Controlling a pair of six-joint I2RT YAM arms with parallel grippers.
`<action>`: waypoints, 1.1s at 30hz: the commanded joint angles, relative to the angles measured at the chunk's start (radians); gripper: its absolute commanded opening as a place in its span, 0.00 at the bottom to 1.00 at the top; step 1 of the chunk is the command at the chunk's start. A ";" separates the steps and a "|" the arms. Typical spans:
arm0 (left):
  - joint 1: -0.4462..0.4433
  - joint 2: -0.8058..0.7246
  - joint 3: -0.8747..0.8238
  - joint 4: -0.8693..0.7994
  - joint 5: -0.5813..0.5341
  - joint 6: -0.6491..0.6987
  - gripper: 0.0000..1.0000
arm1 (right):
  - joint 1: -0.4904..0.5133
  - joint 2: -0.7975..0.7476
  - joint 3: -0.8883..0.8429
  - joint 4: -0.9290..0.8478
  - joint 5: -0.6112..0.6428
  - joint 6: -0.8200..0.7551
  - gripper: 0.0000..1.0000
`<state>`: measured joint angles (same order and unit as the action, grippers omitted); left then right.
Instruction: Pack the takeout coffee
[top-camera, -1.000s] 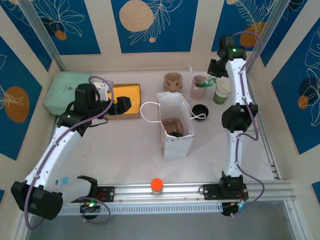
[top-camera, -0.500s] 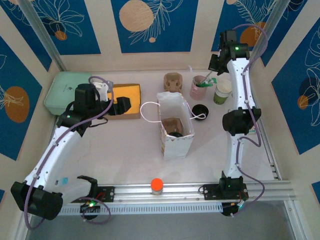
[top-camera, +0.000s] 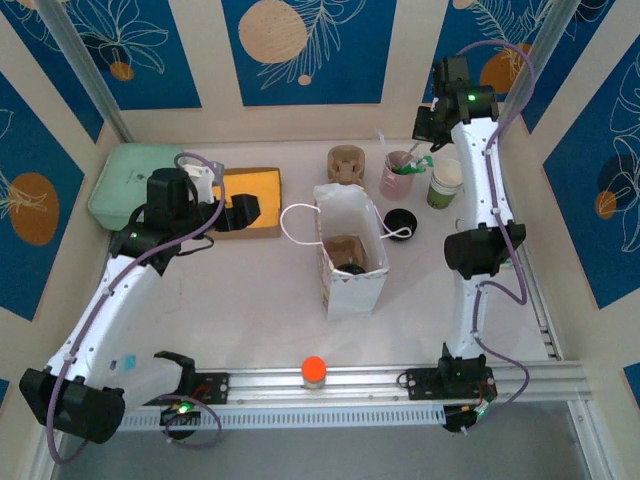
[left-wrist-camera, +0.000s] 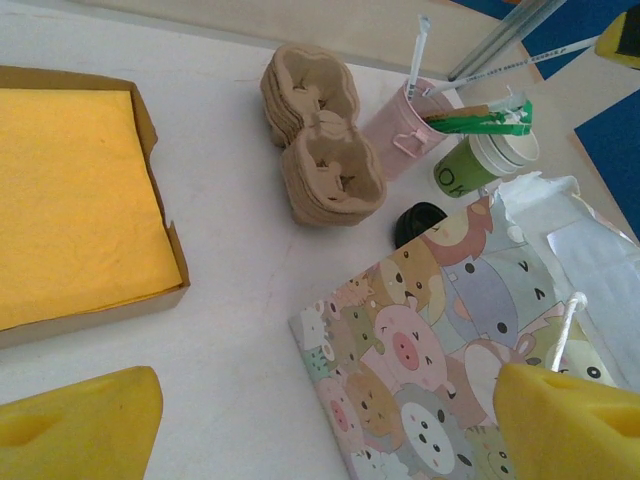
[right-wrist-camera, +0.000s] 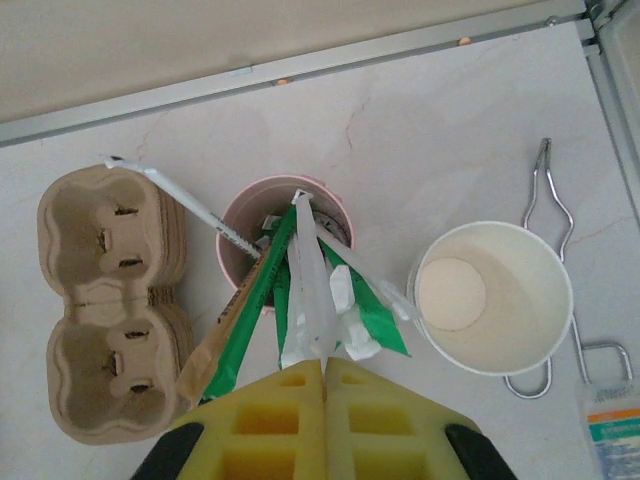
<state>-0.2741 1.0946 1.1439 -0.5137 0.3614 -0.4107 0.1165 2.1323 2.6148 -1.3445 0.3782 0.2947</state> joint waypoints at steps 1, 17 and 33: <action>0.010 -0.021 0.034 -0.014 -0.015 0.021 0.86 | 0.014 -0.095 -0.011 -0.012 0.054 -0.026 0.00; 0.011 -0.059 0.013 -0.022 -0.044 0.026 0.86 | 0.079 -0.321 -0.103 0.006 0.099 -0.052 0.00; 0.010 -0.070 0.004 -0.019 -0.047 0.023 0.86 | 0.263 -0.543 -0.207 0.039 0.151 -0.123 0.00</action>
<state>-0.2729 1.0462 1.1435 -0.5171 0.3279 -0.4099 0.3431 1.6424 2.4329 -1.3380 0.5072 0.2142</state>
